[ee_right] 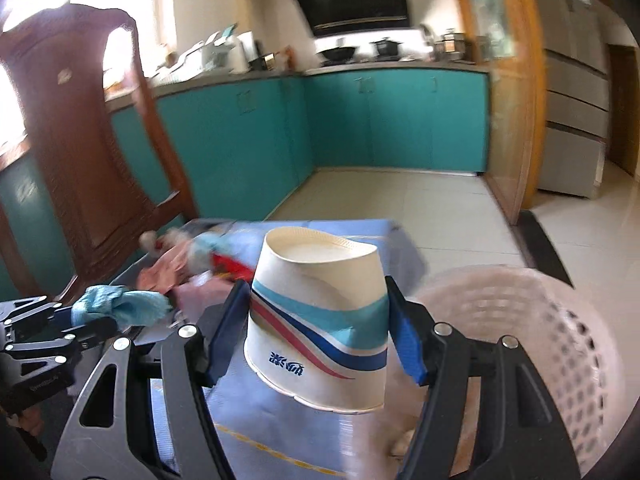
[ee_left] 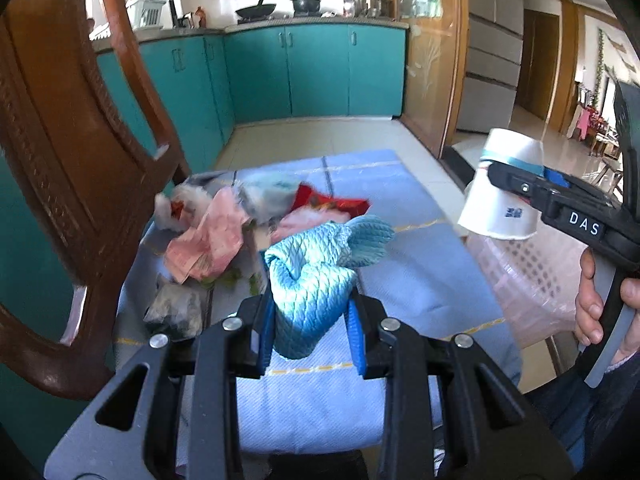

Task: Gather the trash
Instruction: 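Lower the paper cup into the basket with the right tool while the left tool drops the cloth in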

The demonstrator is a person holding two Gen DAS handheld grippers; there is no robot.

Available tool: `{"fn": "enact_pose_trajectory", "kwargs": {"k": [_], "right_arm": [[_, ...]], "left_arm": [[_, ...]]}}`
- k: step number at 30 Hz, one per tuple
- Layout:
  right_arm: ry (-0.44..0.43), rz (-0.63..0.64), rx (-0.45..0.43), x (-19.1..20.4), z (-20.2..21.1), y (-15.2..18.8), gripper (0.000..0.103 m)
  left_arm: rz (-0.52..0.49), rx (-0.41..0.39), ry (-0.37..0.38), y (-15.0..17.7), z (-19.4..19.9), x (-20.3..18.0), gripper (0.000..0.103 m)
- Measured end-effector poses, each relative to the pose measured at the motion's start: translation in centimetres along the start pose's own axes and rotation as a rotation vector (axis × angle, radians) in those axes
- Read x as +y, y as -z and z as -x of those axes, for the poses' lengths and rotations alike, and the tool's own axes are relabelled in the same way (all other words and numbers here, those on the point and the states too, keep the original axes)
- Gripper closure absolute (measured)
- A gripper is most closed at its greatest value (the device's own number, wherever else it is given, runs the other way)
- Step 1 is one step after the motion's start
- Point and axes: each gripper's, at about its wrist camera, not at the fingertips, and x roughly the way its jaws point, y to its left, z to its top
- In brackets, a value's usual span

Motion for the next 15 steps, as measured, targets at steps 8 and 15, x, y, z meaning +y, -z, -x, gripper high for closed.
{"fn": "enact_pose_trajectory", "kwargs": {"k": [8, 15], "right_arm": [[0.26, -0.208, -0.07, -8.1, 4.7, 1.2, 0.037], [0.371, -0.322, -0.077, -12.2, 6.3, 2.5, 0.037]], "left_arm": [[-0.044, -0.047, 0.143, -2.4, -0.5, -4.9, 0.072], [-0.107, -0.022, 0.301, -3.7, -2.6, -11.2, 0.072]]}}
